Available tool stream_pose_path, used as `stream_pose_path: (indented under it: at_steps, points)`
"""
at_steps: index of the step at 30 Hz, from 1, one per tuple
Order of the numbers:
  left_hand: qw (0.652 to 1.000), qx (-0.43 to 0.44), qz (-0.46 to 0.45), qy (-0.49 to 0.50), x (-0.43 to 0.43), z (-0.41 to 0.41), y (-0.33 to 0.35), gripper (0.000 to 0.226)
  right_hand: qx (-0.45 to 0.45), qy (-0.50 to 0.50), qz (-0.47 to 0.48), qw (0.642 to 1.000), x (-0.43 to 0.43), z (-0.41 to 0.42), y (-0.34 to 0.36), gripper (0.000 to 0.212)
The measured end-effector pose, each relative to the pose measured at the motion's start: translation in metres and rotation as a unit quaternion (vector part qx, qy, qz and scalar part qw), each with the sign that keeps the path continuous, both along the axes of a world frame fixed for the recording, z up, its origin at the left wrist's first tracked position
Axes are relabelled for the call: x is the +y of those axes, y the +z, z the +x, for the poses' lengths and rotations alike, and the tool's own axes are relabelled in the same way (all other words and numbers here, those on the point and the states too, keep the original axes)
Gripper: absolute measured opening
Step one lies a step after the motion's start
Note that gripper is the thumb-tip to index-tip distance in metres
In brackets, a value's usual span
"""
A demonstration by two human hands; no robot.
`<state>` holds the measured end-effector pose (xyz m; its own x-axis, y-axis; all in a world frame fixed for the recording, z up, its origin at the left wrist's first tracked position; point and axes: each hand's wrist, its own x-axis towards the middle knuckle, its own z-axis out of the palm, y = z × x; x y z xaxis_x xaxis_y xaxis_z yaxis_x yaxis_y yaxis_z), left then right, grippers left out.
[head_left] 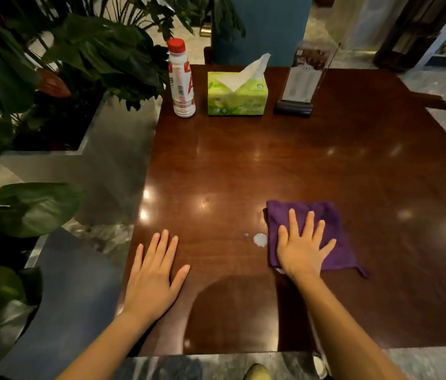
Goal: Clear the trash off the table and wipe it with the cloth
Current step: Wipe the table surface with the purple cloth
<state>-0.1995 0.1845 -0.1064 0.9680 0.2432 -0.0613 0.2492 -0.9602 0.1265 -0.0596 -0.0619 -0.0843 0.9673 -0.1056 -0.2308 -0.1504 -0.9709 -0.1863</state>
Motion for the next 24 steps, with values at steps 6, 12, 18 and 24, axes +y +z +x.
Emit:
stream_pose_path:
  at_steps: [6, 12, 18, 24]
  points:
    - [1.000, -0.001, -0.005, 0.000, -0.001, 0.000, 0.003, 0.071, 0.020, -0.069, -0.019, 0.997, 0.052, -0.033, -0.006, 0.058]
    - [1.000, -0.012, 0.004, -0.001, -0.001, -0.001, -0.001, 0.071, 0.009, -0.099, -0.023, 0.995, 0.071, -0.033, -0.008, 0.063]
    - [1.000, -0.003, 0.014, 0.002, -0.002, 0.001, -0.003, 0.072, -0.006, -0.064, -0.021, 0.998, 0.088, -0.022, -0.010, 0.065]
    - [1.000, 0.005, 0.012, 0.003, -0.003, 0.001, -0.002, 0.072, -0.016, -0.083, 0.004, 0.996, 0.117, -0.007, -0.010, 0.067]
